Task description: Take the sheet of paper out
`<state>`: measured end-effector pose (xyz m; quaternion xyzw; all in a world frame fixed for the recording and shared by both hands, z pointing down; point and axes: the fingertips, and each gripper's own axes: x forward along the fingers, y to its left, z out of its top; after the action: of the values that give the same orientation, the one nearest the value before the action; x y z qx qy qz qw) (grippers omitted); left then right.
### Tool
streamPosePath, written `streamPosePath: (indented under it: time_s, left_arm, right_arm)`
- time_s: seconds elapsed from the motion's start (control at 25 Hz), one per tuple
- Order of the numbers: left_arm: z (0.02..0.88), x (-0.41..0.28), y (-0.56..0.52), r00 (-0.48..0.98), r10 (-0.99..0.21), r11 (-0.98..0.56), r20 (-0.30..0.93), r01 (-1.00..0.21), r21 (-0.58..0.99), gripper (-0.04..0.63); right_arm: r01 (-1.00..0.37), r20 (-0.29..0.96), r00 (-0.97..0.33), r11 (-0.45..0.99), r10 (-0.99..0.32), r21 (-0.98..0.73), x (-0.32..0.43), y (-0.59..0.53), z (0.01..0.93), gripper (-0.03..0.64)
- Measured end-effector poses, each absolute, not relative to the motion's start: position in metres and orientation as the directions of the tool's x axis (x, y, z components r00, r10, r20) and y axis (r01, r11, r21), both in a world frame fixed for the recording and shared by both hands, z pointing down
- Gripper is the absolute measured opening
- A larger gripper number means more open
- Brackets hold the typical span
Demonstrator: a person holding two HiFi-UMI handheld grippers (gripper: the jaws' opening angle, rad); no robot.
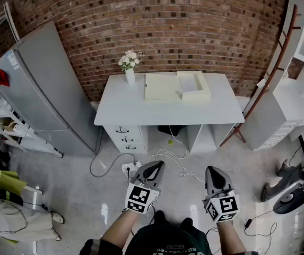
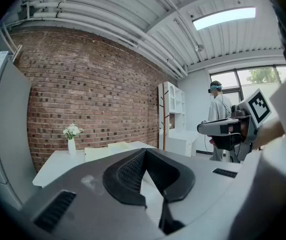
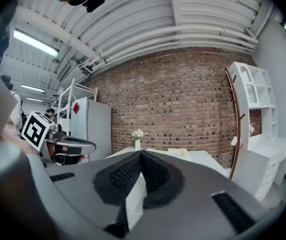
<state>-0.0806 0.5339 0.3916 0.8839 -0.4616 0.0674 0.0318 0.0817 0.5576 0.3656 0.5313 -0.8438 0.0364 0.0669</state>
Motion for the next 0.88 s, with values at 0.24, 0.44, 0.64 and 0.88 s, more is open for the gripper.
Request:
streamPosePath:
  time_s: [0.24, 0.44, 0.64, 0.88]
  left_arm:
    - [0.394, -0.084, 0.531, 0.560, -0.813, -0.568, 0.160, -0.823, -0.009, 0.010]
    - [0.396, -0.088, 0.528, 0.559, -0.812, -0.569, 0.167, -0.822, -0.011, 0.009]
    - [0.396, -0.090, 0.524, 0.564, -0.808, -0.573, 0.170, -0.819, -0.008, 0.009]
    - [0.401, -0.095, 0.519, 0.562, -0.808, -0.572, 0.176, -0.820, -0.007, 0.010]
  right_arm:
    - [-0.886, 0.130, -0.462, 0.463, -0.877, -0.028, 0.074, 0.555, 0.366, 0.069]
    - [-0.876, 0.126, -0.480, 0.480, -0.868, -0.030, 0.065, 0.553, 0.368, 0.069]
    - [-0.877, 0.128, -0.480, 0.479, -0.868, -0.040, 0.062, 0.549, 0.370, 0.069]
    - [-0.871, 0.145, -0.489, 0.489, -0.860, -0.038, 0.055, 0.547, 0.377, 0.069]
